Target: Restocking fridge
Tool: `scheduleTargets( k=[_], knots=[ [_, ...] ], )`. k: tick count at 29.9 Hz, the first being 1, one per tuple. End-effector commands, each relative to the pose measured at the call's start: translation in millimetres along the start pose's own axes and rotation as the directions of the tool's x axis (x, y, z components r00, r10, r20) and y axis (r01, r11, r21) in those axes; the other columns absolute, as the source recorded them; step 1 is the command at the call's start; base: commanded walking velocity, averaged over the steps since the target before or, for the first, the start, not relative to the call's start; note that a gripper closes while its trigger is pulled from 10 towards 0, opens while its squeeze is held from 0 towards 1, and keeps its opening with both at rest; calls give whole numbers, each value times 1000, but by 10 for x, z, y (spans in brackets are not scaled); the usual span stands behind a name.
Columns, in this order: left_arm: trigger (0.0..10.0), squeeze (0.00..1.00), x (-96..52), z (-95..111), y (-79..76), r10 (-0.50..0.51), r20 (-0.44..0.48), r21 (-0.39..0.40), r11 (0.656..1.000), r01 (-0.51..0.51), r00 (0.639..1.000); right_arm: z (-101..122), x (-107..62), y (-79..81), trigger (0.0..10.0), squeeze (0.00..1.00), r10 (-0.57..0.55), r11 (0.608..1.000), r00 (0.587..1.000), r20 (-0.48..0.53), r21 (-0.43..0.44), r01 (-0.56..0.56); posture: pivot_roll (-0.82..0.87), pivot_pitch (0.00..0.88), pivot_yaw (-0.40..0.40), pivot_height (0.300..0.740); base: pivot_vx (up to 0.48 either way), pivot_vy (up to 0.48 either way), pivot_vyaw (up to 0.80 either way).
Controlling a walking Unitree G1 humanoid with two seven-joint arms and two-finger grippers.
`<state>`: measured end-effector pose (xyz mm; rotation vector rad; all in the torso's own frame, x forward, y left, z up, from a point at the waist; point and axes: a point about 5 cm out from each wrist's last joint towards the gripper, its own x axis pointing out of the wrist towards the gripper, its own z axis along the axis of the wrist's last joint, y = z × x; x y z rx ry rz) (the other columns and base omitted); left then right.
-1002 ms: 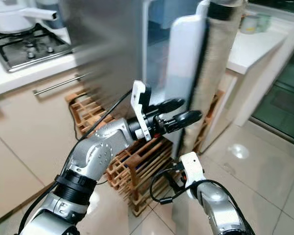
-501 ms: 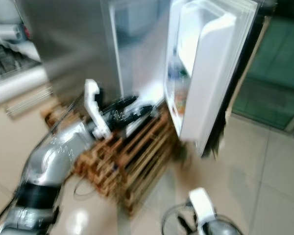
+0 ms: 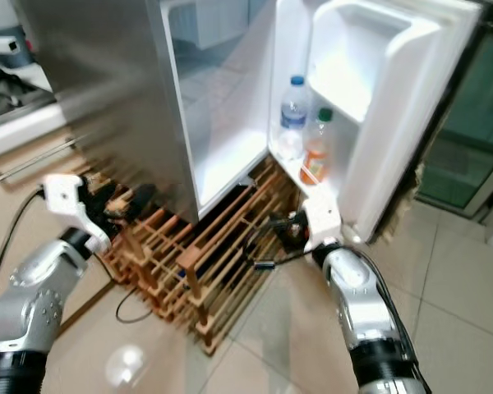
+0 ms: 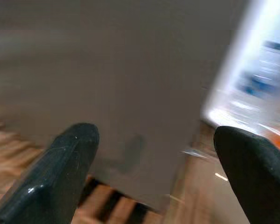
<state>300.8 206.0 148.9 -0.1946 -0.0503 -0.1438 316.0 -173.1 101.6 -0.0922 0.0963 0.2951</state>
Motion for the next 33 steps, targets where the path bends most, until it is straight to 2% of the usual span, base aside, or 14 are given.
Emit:
scheduleTargets(
  k=[1, 3, 9, 11, 14, 21, 23, 24, 25, 29, 33],
  knots=[
    [10000, 0, -52, 29, 80, 89, 31, 40, 995, -90, 996, 115, 19, 21, 10000, 0, 0, 1000, 998, 58, 7, 0, -80, 0, 27, 740, 0, 0, 513],
    [10000, 0, -125, 61, 124, 148, 53, 81, 985, -152, 988, 132, 32, 73, 10000, 0, 8, 1000, 997, 72, 5, -9, -65, 0, 14, 740, 0, -234, 553],
    [10000, 0, -154, 69, 76, 174, 52, 135, 974, -180, 983, 107, 41, 140, 10000, 0, 17, 1000, 998, 68, 7, -18, -55, 0, 8, 740, 0, -466, 590],
    [10000, 0, -105, 62, 5, 187, 47, 127, 973, -192, 981, 117, 62, 116, 10000, 0, 10, 1000, 997, 72, 4, -10, -56, 0, 16, 740, 0, -444, 497],
    [10000, 0, -75, 49, -22, 205, 41, 125, 970, -208, 978, 136, 80, 95, 10000, 0, 1, 1000, 997, 77, 3, -1, -60, 0, 22, 740, 0, -437, 477],
    [10000, 0, -4, -5, -85, 211, 6, 150, 966, -210, 977, 222, 95, -68, 10000, 0, -60, 998, 993, 97, -27, 63, -74, 0, 34, 740, 0, -424, 426],
    [10000, 0, 4, 5, -75, 221, 13, 144, 965, -220, 975, 224, 83, -111, 10000, 0, -82, 996, 992, 100, -31, 86, -77, 0, 36, 740, 244, -412, 425],
    [10000, 0, 10, 37, -41, 250, 36, 115, 961, -253, 968, 220, 60, -172, 10000, 0, -112, 993, 988, 104, -35, 117, -81, 0, 39, 740, 244, 0, 0],
    [10000, 0, 10, 37, -41, 250, 36, 115, 961, -253, 968, 220, 60, -172, 10000, 0, -112, 993, 988, 104, -35, 117, -81, 0, 39, 740, 244, 0, 0],
    [10000, 0, 24, 79, 119, 329, 31, 98, 939, -331, 944, 213, -22, -229, 10000, 0, -119, 991, 987, 112, -51, 125, -92, 0, 42, 740, 0, 0, 0],
    [10000, 0, 24, 82, 144, 345, 34, 98, 933, -347, 938, 208, -58, -258, 10000, 0, -120, 991, 987, 111, -49, 126, -96, 0, 46, 740, 0, 0, 0]
  ],
)
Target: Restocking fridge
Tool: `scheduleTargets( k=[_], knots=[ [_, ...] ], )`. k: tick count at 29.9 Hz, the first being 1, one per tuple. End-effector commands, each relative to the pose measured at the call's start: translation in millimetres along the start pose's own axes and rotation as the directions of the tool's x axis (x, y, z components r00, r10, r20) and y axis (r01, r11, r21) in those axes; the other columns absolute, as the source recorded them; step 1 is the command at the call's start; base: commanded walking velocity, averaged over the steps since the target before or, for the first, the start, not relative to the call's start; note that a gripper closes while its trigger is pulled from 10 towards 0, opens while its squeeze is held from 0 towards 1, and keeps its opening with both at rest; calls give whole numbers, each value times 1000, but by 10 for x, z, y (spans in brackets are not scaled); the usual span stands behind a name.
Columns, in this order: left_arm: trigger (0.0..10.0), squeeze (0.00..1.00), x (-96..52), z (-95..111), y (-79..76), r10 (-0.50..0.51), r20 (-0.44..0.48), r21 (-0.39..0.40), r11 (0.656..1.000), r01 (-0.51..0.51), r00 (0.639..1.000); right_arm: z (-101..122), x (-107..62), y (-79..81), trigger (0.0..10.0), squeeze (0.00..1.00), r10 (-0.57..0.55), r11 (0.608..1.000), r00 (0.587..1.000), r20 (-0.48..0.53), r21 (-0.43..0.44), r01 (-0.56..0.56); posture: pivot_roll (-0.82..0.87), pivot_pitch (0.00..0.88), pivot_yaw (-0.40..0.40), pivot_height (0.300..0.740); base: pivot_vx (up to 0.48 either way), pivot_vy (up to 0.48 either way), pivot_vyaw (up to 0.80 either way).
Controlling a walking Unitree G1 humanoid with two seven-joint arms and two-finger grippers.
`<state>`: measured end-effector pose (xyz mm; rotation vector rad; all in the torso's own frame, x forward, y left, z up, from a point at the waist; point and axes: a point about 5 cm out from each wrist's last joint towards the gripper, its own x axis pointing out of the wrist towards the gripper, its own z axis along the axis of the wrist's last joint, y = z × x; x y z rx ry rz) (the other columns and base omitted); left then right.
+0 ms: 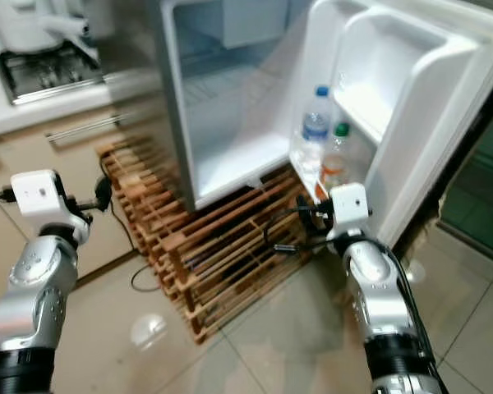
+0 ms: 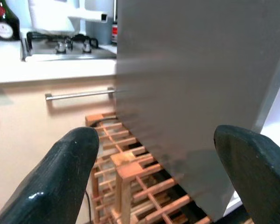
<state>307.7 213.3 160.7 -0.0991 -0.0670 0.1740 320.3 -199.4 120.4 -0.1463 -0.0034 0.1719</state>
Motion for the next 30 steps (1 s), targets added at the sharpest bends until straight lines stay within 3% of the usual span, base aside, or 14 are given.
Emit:
scheduleTargets(
  k=[1, 5, 6, 7, 9, 12, 17, 18, 20, 21, 25, 26, 28, 30],
  knots=[
    [10000, 0, -16, -55, 90, 41, -28, 4, 999, -41, 999, 36, -21, -26, 10000, 0, -4, 1000, 1000, 16, 3, 4, -101, 0, 51, 740, 0, 0, 0],
    [10000, 0, -10, -67, 60, 27, -34, 5, 1000, -27, 999, -21, -87, -321, 10000, 0, -106, 993, 994, -22, -52, 104, -105, 0, 57, 740, 0, 0, 0],
    [10000, 0, -10, -67, 60, 27, -34, 5, 1000, -27, 999, -21, -87, -321, 10000, 0, -106, 993, 994, -22, -52, 104, -105, 0, 57, 740, 0, 0, 0],
    [10000, 0, 0, -70, 55, 27, -36, 6, 1000, -27, 999, -10, -101, -572, 10000, 0, -265, 954, 964, -27, -154, 258, -106, 0, 60, 740, 0, 0, 0],
    [10000, 0, 10, -72, 53, 26, -38, 7, 1000, -26, 999, 27, -117, -761, 10000, 0, -405, 890, 914, -12, -233, 392, -105, 0, 60, 740, 0, 0, 0],
    [10000, 0, 24, -55, 54, 30, -35, 6, 1000, -30, 999, 121, -109, -798, 10000, 0, -427, 873, 904, 34, -244, 421, -104, 0, 60, 740, 0, 0, 0],
    [10000, 0, 34, -45, 58, 29, -33, 9, 1000, -29, 999, 121, -36, -572, 10000, 0, -291, 944, 956, 36, -153, 293, -100, 0, 58, 740, 0, 0, 0],
    [10000, 0, 34, -45, 56, 26, -33, 8, 1000, -26, 999, 117, -12, -433, 10000, 0, -196, 976, 980, 39, -94, 199, -100, 0, 59, 740, 0, 0, 0],
    [10000, 0, 37, -45, 56, 26, -33, 12, 1000, -25, 999, 121, 6, -256, 10000, 0, -85, 996, 995, 48, -39, 86, -100, 0, 59, 740, 0, 0, 0],
    [10000, 0, 37, -45, 56, 26, -33, 12, 1000, -25, 999, 121, 6, -256, 10000, 0, -85, 996, 995, 48, -39, 86, -100, 0, 59, 740, 0, 0, 0],
    [10000, 0, 38, -71, 16, -1, -39, 36, 999, 3, 999, 106, -13, 155, 10000, 0, 133, 988, 990, 37, 76, -135, -104, 0, 63, 740, 0, 0, 0],
    [10000, 0, 38, -71, 16, -1, -39, 36, 999, 3, 999, 106, -13, 155, 10000, 0, 133, 988, 990, 37, 76, -135, -104, 0, 63, 740, 0, 0, 0],
    [10000, 0, 22, -90, -55, -82, -25, 72, 994, 83, 996, 110, 32, 275, 10000, 0, 148, 975, 988, 45, 162, -153, -105, 0, 64, 740, 0, 0, 297],
    [10000, 0, 0, -143, -62, -112, -31, 105, 988, 115, 993, 98, 82, 356, 10000, 0, 148, 973, 988, 42, 175, -153, -100, 0, 56, 740, 0, 0, 719]
  ],
)
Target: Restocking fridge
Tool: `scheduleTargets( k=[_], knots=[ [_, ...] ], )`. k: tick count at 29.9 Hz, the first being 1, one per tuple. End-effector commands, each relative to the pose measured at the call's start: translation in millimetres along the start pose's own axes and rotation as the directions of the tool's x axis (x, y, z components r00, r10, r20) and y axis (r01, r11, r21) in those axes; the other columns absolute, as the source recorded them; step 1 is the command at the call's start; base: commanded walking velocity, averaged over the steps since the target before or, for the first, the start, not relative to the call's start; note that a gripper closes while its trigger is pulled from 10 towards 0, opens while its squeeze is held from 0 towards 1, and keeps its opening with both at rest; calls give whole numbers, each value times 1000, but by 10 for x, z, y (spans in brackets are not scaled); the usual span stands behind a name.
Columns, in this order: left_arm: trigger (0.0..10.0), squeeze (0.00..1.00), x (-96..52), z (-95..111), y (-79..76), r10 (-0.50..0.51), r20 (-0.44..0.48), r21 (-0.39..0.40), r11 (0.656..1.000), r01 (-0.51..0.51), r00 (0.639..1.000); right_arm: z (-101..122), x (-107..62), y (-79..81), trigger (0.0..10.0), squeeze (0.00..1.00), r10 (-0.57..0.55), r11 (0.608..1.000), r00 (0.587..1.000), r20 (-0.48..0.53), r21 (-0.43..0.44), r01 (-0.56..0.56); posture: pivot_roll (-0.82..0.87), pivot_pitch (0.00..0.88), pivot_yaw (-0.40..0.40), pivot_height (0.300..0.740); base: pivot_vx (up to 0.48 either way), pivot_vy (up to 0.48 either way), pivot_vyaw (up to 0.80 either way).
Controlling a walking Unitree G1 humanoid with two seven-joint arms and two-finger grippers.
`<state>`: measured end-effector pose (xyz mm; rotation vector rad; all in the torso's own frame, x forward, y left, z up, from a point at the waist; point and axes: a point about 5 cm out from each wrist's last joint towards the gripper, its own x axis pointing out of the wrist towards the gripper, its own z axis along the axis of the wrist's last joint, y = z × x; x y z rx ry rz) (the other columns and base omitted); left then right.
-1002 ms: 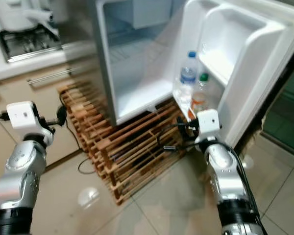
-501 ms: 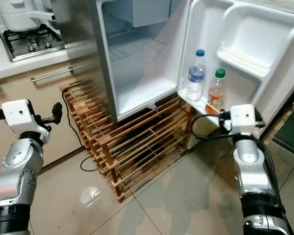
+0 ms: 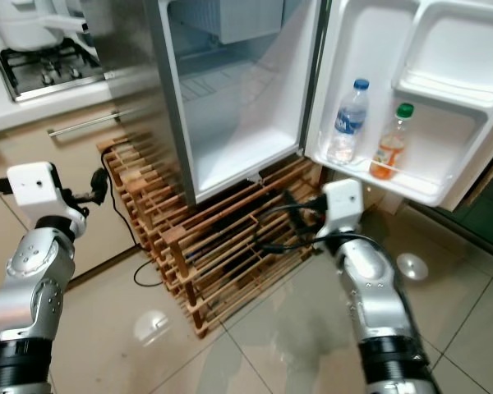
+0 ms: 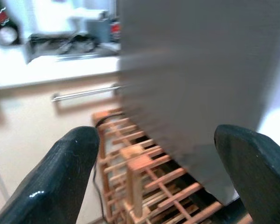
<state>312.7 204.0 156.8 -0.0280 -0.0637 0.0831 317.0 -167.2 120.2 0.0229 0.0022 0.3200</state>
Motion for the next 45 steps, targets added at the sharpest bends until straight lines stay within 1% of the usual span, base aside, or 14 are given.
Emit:
scheduleTargets(
  k=[1, 4, 7, 13, 17, 23, 26, 30, 34, 37, 38, 39, 42, 45],
  knots=[
    [10000, 0, -33, -94, 24, -21, -25, 37, 999, 22, 999, 45, 66, 36, 10000, 0, 5, 1000, 1000, 9, 10, -5, -100, 0, 56, 740, 0, 0, 712],
    [10000, 0, -139, -283, 71, -29, -99, 72, 997, 36, 995, -44, 146, 82, 10000, 0, -63, 998, 998, -14, -4, 63, -90, 0, 32, 740, 0, 0, 652],
    [10000, 0, -281, -362, -5, -75, -135, 66, 994, 85, 988, -99, 190, 91, 10000, 0, -122, 991, 991, -45, -63, 119, -64, 0, 1, 740, 0, 0, 635],
    [10000, 0, -240, -281, -110, -69, -82, 37, 997, 72, 994, -79, 332, 211, 10000, 0, -71, 995, 997, -31, -74, 68, -48, 0, -24, 740, 0, 0, 633],
    [10000, 0, -211, -219, -102, -28, -58, 26, 999, 30, 998, 13, 375, 255, 10000, 0, -45, 997, 999, 13, -58, 46, -45, 0, -26, 740, 0, 0, 622],
    [10000, 0, -244, -246, -43, 52, -81, 28, 998, -50, 995, 109, 410, 218, 10000, 0, -55, 998, 997, 59, 6, 54, -46, 0, -21, 740, 0, 400, 603],
    [10000, 0, -269, -263, -82, 64, -86, 42, 997, -60, 994, 124, 430, 223, 10000, 0, -40, 999, 997, 72, 14, 39, -45, 0, -23, 740, 0, 480, 600],
    [10000, 0, -247, -255, -80, 87, -85, 32, 996, -85, 993, 113, 441, 253, 10000, 0, -16, 999, 997, 70, 36, 13, -41, 0, -28, 740, 0, 120, 600],
    [10000, 0, -195, -137, -44, 114, -45, 48, 993, -112, 992, 133, 467, 367, 10000, 0, 54, 996, 995, 86, 66, -60, -31, 0, -33, 740, 0, 0, 600],
    [10000, 0, -133, 1, 25, 129, 7, 123, 984, -129, 992, 143, 489, 435, 10000, 0, 97, 990, 991, 95, 91, -106, -27, 0, -34, 740, 0, 0, 600],
    [10000, 0, -133, 1, 25, 129, 7, 123, 984, -129, 992, 143, 489, 435, 10000, 0, 97, 990, 991, 95, 91, -106, -27, 0, -34, 740, 0, 0, 600],
    [10000, 0, -95, 92, 56, 126, 49, 179, 975, -133, 991, 141, 505, 454, 10000, 0, 106, 989, 990, 96, 97, -116, -23, 0, -35, 740, 0, 0, 594],
    [10000, 0, -40, 178, 87, 117, 79, 218, 967, -132, 990, 138, 518, 465, 10000, 0, 113, 987, 989, 96, 101, -123, -19, 0, -37, 740, 0, 0, 600],
    [10000, 0, 53, 195, 57, 76, 68, 241, 966, -90, 995, 137, 514, 474, 10000, 0, 115, 987, 988, 100, 101, -125, -15, 0, -40, 740, 0, 0, 602]
  ],
)
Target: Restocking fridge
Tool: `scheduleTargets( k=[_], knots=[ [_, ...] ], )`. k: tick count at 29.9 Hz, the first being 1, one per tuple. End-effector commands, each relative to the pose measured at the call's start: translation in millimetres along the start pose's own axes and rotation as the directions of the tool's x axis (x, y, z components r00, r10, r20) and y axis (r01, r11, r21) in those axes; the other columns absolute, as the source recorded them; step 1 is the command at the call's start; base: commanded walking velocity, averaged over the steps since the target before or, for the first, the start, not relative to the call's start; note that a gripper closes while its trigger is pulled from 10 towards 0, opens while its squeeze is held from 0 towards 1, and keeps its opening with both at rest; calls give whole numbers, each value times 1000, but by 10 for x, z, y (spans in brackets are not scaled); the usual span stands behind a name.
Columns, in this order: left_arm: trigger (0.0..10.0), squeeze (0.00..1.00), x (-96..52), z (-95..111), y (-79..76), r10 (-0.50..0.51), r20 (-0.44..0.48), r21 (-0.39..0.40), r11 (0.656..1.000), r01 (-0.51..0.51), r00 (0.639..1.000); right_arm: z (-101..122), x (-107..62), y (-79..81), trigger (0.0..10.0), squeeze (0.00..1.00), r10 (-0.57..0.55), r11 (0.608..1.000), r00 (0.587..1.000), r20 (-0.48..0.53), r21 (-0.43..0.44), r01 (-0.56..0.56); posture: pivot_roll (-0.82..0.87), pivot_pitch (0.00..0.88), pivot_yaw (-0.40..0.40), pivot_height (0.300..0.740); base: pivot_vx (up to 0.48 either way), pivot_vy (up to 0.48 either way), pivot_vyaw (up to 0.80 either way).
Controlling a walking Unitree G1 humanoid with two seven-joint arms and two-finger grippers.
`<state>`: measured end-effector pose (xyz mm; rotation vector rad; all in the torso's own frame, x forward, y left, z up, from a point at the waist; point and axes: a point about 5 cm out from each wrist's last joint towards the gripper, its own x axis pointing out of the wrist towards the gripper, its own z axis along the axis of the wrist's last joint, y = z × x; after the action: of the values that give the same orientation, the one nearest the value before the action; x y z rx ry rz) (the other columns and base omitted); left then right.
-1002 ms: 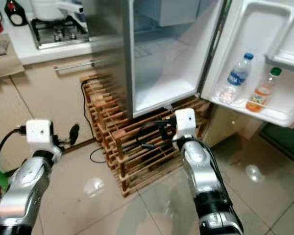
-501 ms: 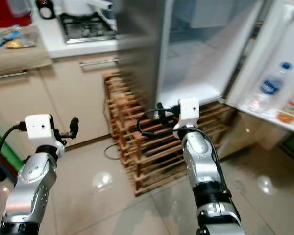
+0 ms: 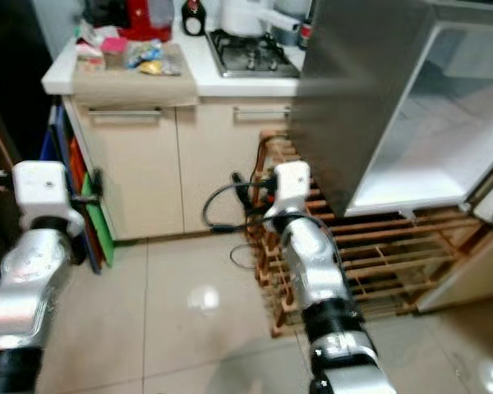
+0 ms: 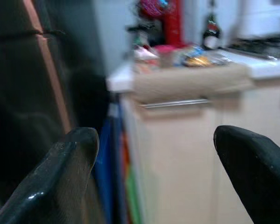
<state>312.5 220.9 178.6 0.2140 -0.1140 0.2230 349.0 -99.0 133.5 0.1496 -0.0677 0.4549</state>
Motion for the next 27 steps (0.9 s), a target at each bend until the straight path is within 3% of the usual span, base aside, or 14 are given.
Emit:
scheduleTargets(
  k=[1, 3, 4, 6, 10, 13, 14, 18, 22, 27],
  knots=[
    [10000, 0, 12, -2, -111, -48, 2, 2, 999, 48, 999, 27, -13, -72, 10000, 0, -15, 1000, 1000, 8, -7, 15, -15, 0, -40, 740, 0, 0, 600],
    [10000, 0, 52, -37, -223, -128, -34, -18, 992, 128, 991, 33, -22, -81, 10000, 0, -33, 999, 999, 15, -19, 33, -14, 0, -40, 740, 0, 0, 600],
    [10000, 0, 47, -66, -326, -202, -56, -55, 979, 199, 978, 38, -26, -96, 10000, 0, -56, 998, 998, 20, -24, 56, -16, 0, -38, 740, 0, 0, 600],
    [10000, 0, -13, -154, -461, -258, -93, -141, 959, 244, 962, 86, -35, -184, 10000, 0, -169, 984, 985, 42, -58, 171, -24, 0, -25, 740, 0, 0, 569],
    [10000, 0, -164, -252, -513, -223, -122, -198, 960, 197, 967, 137, -107, -304, 10000, 0, -305, 949, 949, 77, -53, 310, -28, 0, -17, 740, 0, 0, 384],
    [10000, 0, -319, -296, -582, -208, -128, -209, 961, 179, 970, 70, -197, -287, 10000, 0, -289, 954, 955, 68, -57, 293, -26, 0, -22, 740, 0, 0, 0],
    [10000, 0, -328, -297, -592, -210, -129, -214, 960, 179, 969, 55, -205, -277, 10000, 0, -276, 959, 959, 63, -54, 280, -26, 0, -23, 740, 0, 0, 0],
    [10000, 0, -189, -224, -479, -148, -107, -108, 985, 137, 983, 48, -163, -246, 10000, 0, -251, 964, 966, 54, -71, 255, -22, 0, -28, 740, 417, 0, 577],
    [10000, 0, -97, -118, -421, -159, -72, -103, 983, 151, 985, 97, -123, -270, 10000, 0, -281, 955, 958, 67, -77, 285, -19, 0, -24, 740, 480, 0, 319],
    [10000, 0, -83, -65, -436, -187, -56, -119, 977, 179, 981, 116, -109, -253, 10000, 0, -274, 956, 959, 73, -91, 280, -15, 0, -16, 740, 480, 0, 0]
  ],
)
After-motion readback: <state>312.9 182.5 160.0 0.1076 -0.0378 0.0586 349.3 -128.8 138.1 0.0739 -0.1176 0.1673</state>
